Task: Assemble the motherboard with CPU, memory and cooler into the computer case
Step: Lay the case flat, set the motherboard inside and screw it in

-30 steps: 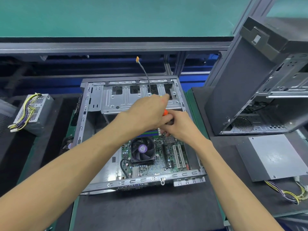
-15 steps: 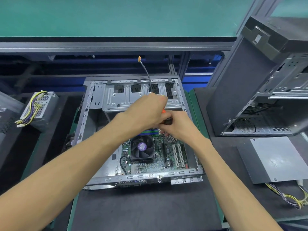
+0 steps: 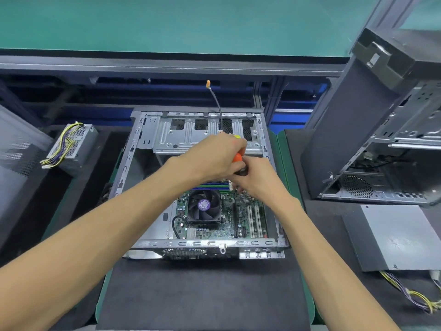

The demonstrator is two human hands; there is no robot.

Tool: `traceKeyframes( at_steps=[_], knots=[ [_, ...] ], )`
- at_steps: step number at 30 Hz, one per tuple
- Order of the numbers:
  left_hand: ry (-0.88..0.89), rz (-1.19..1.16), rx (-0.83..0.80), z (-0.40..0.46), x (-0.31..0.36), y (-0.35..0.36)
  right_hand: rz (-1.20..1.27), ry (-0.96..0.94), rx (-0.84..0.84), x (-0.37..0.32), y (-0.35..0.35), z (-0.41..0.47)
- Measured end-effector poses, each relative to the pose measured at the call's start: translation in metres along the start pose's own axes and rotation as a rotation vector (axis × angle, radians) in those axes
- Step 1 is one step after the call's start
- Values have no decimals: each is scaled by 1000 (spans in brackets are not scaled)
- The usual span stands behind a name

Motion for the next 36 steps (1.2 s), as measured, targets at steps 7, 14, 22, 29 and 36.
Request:
traceKeyframes(
  at_steps=[7, 14, 22, 29, 36],
  knots=[
    [-200, -184, 133, -36, -22, -35, 23, -52, 236, -10, -9, -2],
    [-429, -503, 419, -123, -87, -76, 760, -14, 301, -110, -6, 1],
    [-721, -711, 489, -240, -176, -66, 917, 13, -148, -230, 112, -26],
    [-945, -728, 244, -343, -246, -5, 909, 241, -279, -269, 240, -59],
    [-719, -335, -257, -387, -249, 97, 738, 418, -242, -238, 310, -88]
  ],
)
Point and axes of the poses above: each hand's wrist, its own z-axis towards the middle knuckle, its own y-axis out of the palm, x = y × z, the point moved 3 cm from there along z, towards the middle knuckle, and after that the axes turned 6 degrees about x, right-handed, at the moved point
